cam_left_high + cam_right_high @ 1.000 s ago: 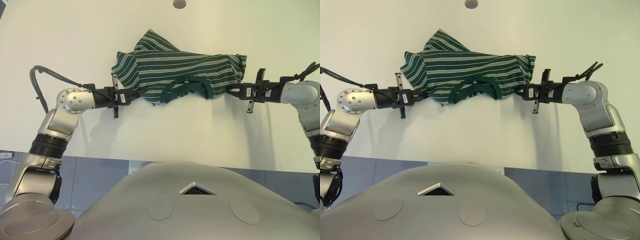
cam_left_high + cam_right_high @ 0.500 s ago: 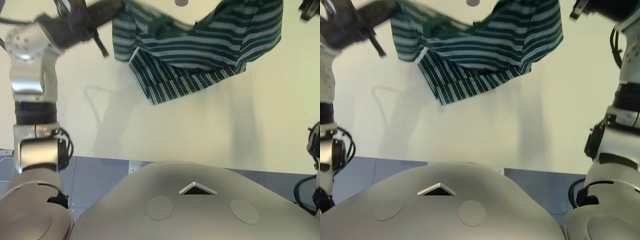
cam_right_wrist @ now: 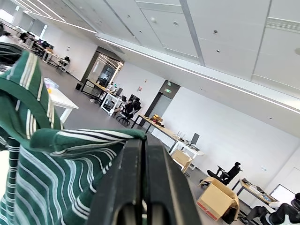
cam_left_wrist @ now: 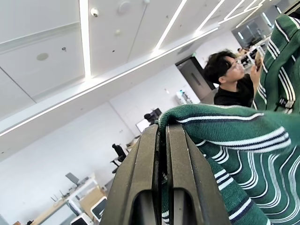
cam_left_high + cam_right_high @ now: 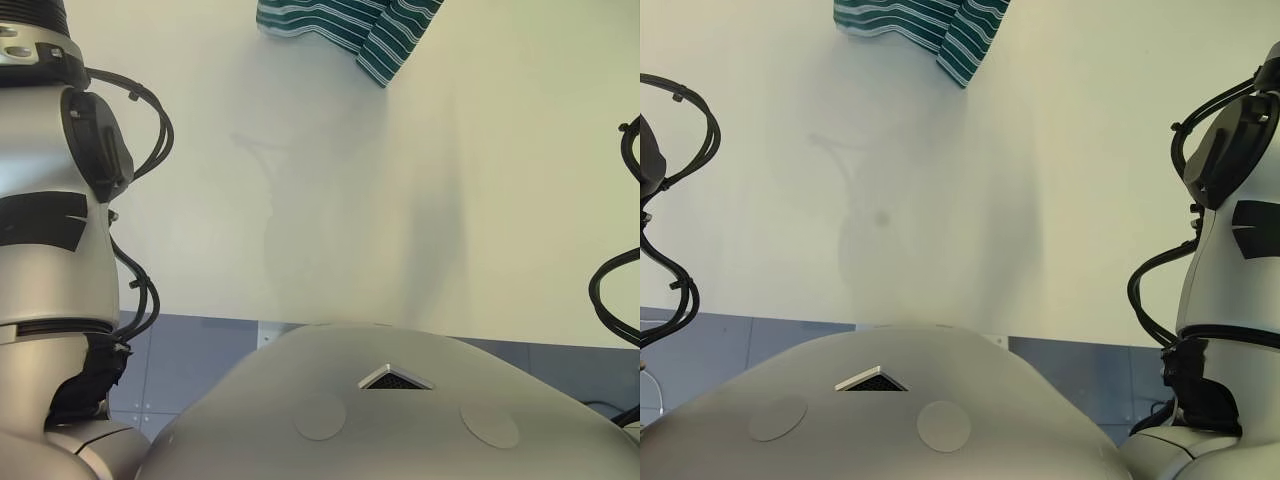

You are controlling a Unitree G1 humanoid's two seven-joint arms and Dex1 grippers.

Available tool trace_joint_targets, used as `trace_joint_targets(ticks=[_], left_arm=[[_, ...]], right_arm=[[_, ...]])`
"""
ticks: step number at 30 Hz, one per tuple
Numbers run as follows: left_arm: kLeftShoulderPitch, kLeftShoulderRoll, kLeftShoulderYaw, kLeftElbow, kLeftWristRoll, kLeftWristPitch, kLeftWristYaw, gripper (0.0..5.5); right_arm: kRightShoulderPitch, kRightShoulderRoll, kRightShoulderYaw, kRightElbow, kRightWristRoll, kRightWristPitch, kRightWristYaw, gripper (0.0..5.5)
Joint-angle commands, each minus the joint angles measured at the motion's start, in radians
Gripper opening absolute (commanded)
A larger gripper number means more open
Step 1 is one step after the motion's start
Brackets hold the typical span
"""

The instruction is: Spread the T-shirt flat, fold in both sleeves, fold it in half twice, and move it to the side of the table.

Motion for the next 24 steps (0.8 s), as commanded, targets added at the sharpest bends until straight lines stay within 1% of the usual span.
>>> trace_joint_targets(ticks=[1,3,4,8,11,14,16,17,19,20,22,23,24], left_arm=[[0.142,0.054,0.012,-0.128,-0.029,0.020,-0.118,0.00],[0.193,0.066,0.015,-0.174,-0.037,0.045,-0.145,0.00],[0.182,0.058,0.013,-0.177,-0.034,0.052,-0.141,0.00],[0.007,0.002,-0.008,-0.044,0.042,0.026,-0.036,0.00],[-0.098,-0.005,-0.012,0.084,0.098,-0.020,0.036,0.00],[-0.148,0.025,0.002,0.129,0.111,-0.052,0.036,0.00],[-0.105,0.049,0.007,0.074,0.090,-0.052,-0.030,0.00],[-0.025,0.065,0.002,-0.012,0.066,-0.034,-0.091,0.00],[0.235,0.118,-0.029,-0.280,-0.005,0.040,-0.236,0.00],[0.411,0.167,-0.047,-0.462,-0.063,0.109,-0.317,0.00],[0.798,0.317,-0.041,-0.865,-0.249,0.295,-0.466,0.00],[0.989,0.396,-0.008,-1.057,-0.352,0.392,-0.521,0.00],[1.173,0.462,0.017,-1.232,-0.429,0.466,-0.552,0.00]], right_arm=[[0.035,-0.022,-0.020,-0.006,-0.017,-0.023,-0.007,0.02],[-0.003,-0.034,-0.002,0.062,-0.059,-0.067,-0.011,0.02],[-0.046,-0.031,0.011,0.109,-0.081,-0.093,-0.008,0.02],[-0.227,0.005,0.088,0.292,-0.206,-0.222,-0.025,0.02],[-0.294,0.013,0.107,0.381,-0.267,-0.293,-0.077,0.02],[-0.297,0.014,0.079,0.409,-0.257,-0.329,-0.089,0.02],[-0.233,0.011,0.067,0.380,-0.235,-0.348,-0.025,0.02],[-0.163,0.009,0.063,0.326,-0.206,-0.335,0.054,0.02],[0.080,-0.025,0.075,0.045,-0.089,-0.198,0.253,0.02],[0.270,-0.073,0.082,-0.210,0.009,-0.058,0.326,0.02],[0.680,-0.206,0.066,-0.736,0.216,0.234,0.374,0.02],[0.891,-0.279,0.059,-0.959,0.287,0.334,0.384,0.02],[1.106,-0.343,0.069,-1.139,0.303,0.377,0.392,0.02]])
